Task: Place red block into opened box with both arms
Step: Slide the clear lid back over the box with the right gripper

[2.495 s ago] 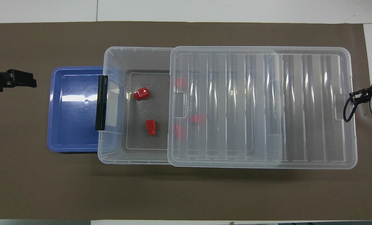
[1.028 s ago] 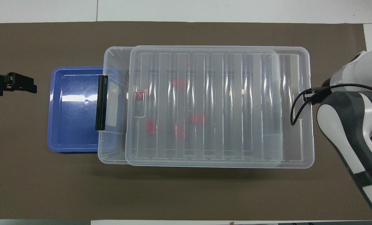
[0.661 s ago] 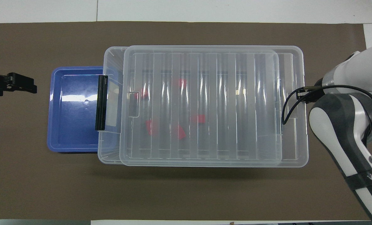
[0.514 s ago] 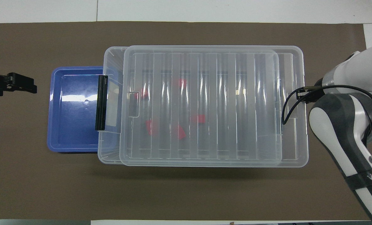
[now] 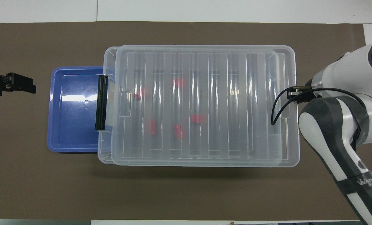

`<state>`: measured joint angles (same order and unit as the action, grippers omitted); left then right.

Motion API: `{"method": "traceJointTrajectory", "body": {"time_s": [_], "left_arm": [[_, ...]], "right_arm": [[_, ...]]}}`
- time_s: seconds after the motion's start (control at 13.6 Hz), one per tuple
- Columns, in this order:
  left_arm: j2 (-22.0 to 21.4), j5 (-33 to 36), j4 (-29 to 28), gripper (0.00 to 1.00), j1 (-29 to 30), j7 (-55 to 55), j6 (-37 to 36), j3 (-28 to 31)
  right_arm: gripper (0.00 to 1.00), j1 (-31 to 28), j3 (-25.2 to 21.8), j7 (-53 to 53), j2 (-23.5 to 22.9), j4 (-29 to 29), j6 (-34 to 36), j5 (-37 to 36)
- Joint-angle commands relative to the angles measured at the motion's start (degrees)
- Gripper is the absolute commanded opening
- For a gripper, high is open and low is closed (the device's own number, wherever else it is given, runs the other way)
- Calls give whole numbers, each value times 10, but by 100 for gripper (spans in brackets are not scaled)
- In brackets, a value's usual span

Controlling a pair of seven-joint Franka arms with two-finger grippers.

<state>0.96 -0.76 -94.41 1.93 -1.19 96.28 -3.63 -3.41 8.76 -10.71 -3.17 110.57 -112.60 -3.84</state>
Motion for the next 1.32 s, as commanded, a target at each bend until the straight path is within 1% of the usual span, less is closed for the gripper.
{"method": "traceJointTrajectory", "body": {"time_s": [0.0, 0.37, 0.51, 0.59, 0.73, 0.81, 0.88, 0.95, 1.1, 1.25], "left_arm": [[-15, 7, -17, 100, 3, 2, 3, 0], [-15, 7, -17, 100, 4, 2, 3, 0], [-15, 7, -17, 100, 4, 2, 2, 0], [-15, 7, -17, 100, 4, 2, 2, 0], [-15, 7, -17, 100, 4, 2, 2, 0], [-15, 7, -17, 100, 4, 2, 3, 0], [-15, 7, -17, 100, 4, 2, 2, 0], [-15, 7, -17, 100, 4, 2, 3, 0], [-15, 7, -17, 100, 4, 2, 3, 0], [-15, 7, -17, 100, 4, 2, 3, 0]], "right_arm": [[0, -1, 24, -26, -2, 22, -19, 14], [0, -1, 26, -25, -3, 22, -18, 14], [4, -1, 26, -16, -3, 18, -11, 14], [8, -1, 25, -11, -3, 10, 0, 14], [24, -2, 18, 21, -11, -26, 46, 13], [30, -2, 6, 32, -11, -40, 64, 13], [41, -2, 0, 40, -11, -56, 83, 13], [57, -2, -1, 43, -10, -72, 101, 13], [100, -1, -2, 42, -4, -109, 143, 11], [100, 0, -7, 43, 8, -144, 188, 6]]}}
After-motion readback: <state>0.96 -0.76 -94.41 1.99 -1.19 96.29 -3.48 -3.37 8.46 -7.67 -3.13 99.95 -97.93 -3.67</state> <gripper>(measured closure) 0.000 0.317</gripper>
